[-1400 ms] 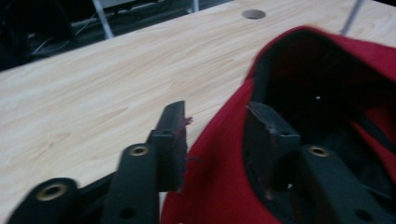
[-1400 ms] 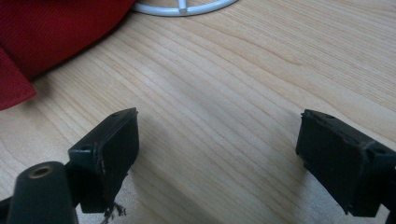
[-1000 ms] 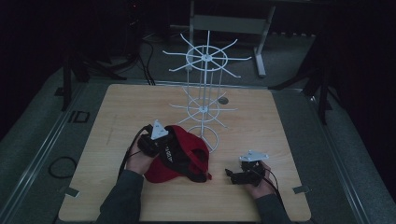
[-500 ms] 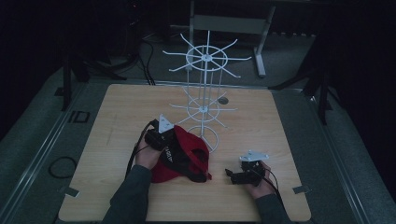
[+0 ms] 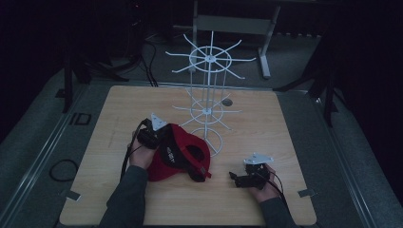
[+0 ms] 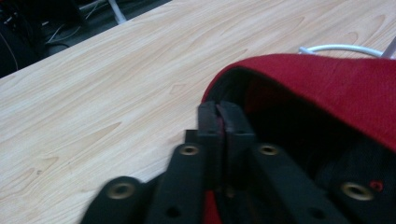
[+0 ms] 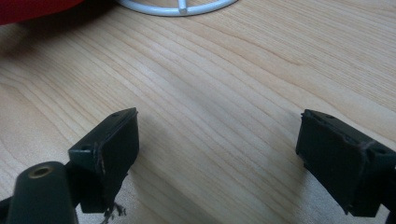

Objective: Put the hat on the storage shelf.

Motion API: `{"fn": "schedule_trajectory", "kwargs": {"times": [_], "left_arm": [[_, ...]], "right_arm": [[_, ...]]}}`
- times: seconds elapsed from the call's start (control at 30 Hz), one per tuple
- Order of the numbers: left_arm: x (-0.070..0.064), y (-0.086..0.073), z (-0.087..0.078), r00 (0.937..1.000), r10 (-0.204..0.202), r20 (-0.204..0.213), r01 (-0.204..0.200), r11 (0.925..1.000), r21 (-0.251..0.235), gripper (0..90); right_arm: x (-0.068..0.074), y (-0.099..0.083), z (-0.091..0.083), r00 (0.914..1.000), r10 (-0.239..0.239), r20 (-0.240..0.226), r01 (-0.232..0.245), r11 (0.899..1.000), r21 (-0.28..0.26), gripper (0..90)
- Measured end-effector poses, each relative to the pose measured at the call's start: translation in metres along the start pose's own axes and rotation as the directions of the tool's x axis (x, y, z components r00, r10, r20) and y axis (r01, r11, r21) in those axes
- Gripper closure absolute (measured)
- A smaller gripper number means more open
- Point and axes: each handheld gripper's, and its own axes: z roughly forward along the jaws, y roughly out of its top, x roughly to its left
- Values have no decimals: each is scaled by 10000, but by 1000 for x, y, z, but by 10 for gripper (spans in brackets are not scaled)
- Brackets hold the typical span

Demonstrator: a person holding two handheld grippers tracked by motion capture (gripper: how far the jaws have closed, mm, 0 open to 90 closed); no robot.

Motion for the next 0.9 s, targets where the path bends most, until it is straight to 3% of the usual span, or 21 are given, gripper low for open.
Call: {"fn": "schedule_trajectory", "kwargs": {"times": [0.03,0.13,0.23,0.27,0.3,0.4,0.43,0.47,0.67,0.73,0.77,0.8,0.83,0.87,0.9], "left_arm": [[1,-1,-1,9999,86,101,-86,10000,-45,730],[2,-2,-2,9998,182,77,-181,9998,-108,588],[0,1,2,9978,273,602,-272,9996,-26,484],[0,1,2,9978,273,602,-272,9996,-26,464],[-4,3,6,9964,538,650,-545,9985,93,459],[-8,4,10,9970,581,515,-592,9980,197,473],[-8,5,11,9982,538,275,-548,9978,363,624],[-8,5,11,9982,538,275,-548,9978,363,650],[4,2,2,9994,319,123,-324,9984,471,692],[10,-1,0,9999,151,-81,-147,9985,525,693],[18,-4,-3,9994,-216,-273,228,9987,453,694],[18,-4,-3,9994,-216,-273,228,9987,453,699],[28,-7,-7,9971,-590,-485,609,9974,386,704],[28,-7,-7,9971,-590,-485,609,9974,386,710],[37,-10,-11,9918,-973,-824,1003,9944,330,719]], "right_arm": [[0,0,0,10000,-2,0,2,10000,1,131],[0,0,0,10000,2,1,-2,10000,0,131],[0,0,0,10000,3,1,-3,10000,0,131],[0,0,0,10000,3,1,-3,10000,0,131],[0,0,0,10000,6,1,-6,10000,1,131],[0,0,0,10000,-2,1,2,10000,-2,131],[0,0,0,10000,20,-5,-20,10000,11,131],[0,0,0,10000,20,-5,-20,10000,11,131],[0,0,0,10000,21,-5,-21,10000,10,131],[0,0,0,10000,22,-5,-22,10000,11,131],[0,0,0,10000,19,-5,-19,10000,11,131],[0,0,0,10000,19,-5,-19,10000,11,131],[0,0,0,10000,20,-5,-20,10000,11,131],[0,0,0,10000,22,-6,-22,10000,11,131],[0,0,0,10000,19,-6,-19,10000,11,131]]}}
